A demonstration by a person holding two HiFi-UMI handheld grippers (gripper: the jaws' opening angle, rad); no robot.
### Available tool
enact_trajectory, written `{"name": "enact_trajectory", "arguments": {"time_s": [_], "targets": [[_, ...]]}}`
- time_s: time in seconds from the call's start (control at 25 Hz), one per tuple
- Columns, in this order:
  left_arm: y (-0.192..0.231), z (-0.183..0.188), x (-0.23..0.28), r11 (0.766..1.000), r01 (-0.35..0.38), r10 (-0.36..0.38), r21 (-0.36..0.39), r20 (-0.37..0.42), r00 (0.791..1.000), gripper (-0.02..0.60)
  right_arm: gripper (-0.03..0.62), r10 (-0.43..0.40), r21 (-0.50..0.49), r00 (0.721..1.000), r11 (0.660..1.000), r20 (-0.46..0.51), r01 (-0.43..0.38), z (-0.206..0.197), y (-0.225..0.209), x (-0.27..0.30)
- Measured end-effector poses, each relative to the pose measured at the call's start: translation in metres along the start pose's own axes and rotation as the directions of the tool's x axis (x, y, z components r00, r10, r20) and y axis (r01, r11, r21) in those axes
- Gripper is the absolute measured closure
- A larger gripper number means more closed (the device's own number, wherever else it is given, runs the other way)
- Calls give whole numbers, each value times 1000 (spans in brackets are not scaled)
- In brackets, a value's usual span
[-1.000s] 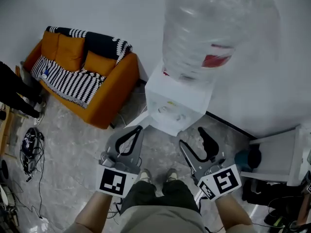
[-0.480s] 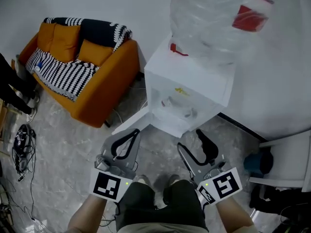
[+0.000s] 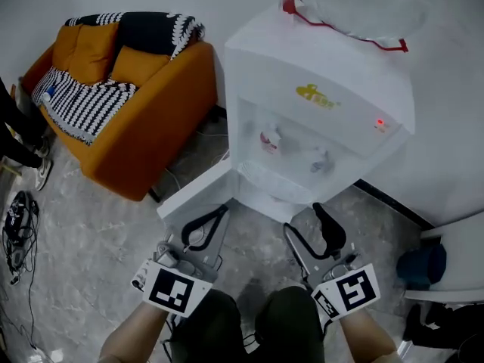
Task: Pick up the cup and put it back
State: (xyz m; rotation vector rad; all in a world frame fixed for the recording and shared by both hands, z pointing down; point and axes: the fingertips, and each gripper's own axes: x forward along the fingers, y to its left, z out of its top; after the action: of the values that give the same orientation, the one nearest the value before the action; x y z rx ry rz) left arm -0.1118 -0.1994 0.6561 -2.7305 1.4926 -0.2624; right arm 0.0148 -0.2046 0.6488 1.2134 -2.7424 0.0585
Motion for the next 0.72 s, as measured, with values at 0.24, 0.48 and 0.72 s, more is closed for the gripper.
{"name": "enact_trajectory", "arguments": {"time_s": [0.24, 0.48, 0.72], "targets": [[-1, -67, 21, 1000, 13, -14, 14, 34, 999, 579, 331, 4, -32, 1000, 999, 19, -3, -75, -5, 11], [-4, -123, 40, 998, 41, -43, 37, 68, 997, 578, 330, 6, -49, 1000, 999, -4, -6, -147, -12, 22], [-3, -169, 58, 998, 58, -60, 24, 97, 993, 578, 329, 14, -9, 998, 1000, -56, -15, -218, -23, 47]]}}
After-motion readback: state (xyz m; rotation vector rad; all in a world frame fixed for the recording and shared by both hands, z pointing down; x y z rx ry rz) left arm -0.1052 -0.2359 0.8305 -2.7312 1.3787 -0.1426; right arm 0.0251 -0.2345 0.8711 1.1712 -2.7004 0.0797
